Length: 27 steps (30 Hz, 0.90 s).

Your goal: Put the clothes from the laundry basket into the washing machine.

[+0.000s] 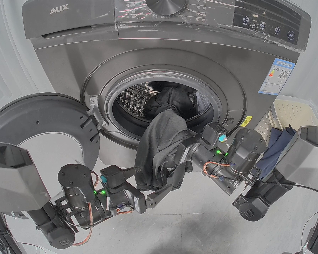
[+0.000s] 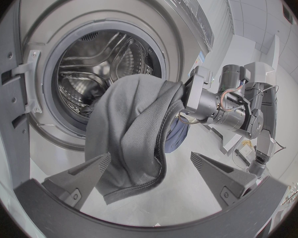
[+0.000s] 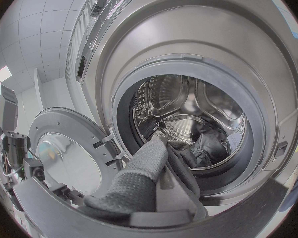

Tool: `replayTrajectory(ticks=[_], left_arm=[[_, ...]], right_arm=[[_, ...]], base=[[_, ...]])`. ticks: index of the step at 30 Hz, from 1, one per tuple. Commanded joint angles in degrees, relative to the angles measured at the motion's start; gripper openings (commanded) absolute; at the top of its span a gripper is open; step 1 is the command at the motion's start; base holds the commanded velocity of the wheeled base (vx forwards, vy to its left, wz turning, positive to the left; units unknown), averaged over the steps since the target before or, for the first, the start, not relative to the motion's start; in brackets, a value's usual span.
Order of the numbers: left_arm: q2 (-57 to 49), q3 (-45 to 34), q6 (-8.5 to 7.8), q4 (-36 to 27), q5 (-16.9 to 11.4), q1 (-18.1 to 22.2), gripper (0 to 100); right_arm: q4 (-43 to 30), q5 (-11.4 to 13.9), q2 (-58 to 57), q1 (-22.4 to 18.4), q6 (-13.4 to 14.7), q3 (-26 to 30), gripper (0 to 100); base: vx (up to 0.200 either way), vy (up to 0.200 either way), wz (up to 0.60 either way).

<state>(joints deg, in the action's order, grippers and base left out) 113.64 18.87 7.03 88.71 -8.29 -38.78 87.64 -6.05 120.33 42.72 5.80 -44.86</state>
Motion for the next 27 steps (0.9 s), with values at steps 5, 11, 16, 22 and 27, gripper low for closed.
replayTrajectory(ticks=[5,11,16,22,27], left_arm=[[8.1,8.0,0.17,0.1,-0.6,-0.2,100],[14.0,15.6,0.26,-0.1,0.2,1.0,100],[17.2,20.2,0.17,-0.3,2.1,2.7,100],[20.0,22.8,0.00,-0.2,4.4,3.3,100],[19.6,23.6,0.00,-0.1,5.9,3.4,0]], right_arm=[[-0.1,-0.2,-0.3,1.7,0.3,-0.2,0],[-0.1,-1.6,-1.4,3.1,0.6,1.1,0],[-0.1,-2.5,-2.6,5.0,1.3,2.8,0],[-0.2,-3.1,-3.6,6.2,1.8,3.2,0],[-0.1,-3.1,-3.7,5.5,1.8,3.7,0]], base=[[0.000,0.000,0.00],[0.000,0.000,0.00],[0.000,0.000,0.00],[0.000,0.000,0.00],[0.000,0.000,0.00]])
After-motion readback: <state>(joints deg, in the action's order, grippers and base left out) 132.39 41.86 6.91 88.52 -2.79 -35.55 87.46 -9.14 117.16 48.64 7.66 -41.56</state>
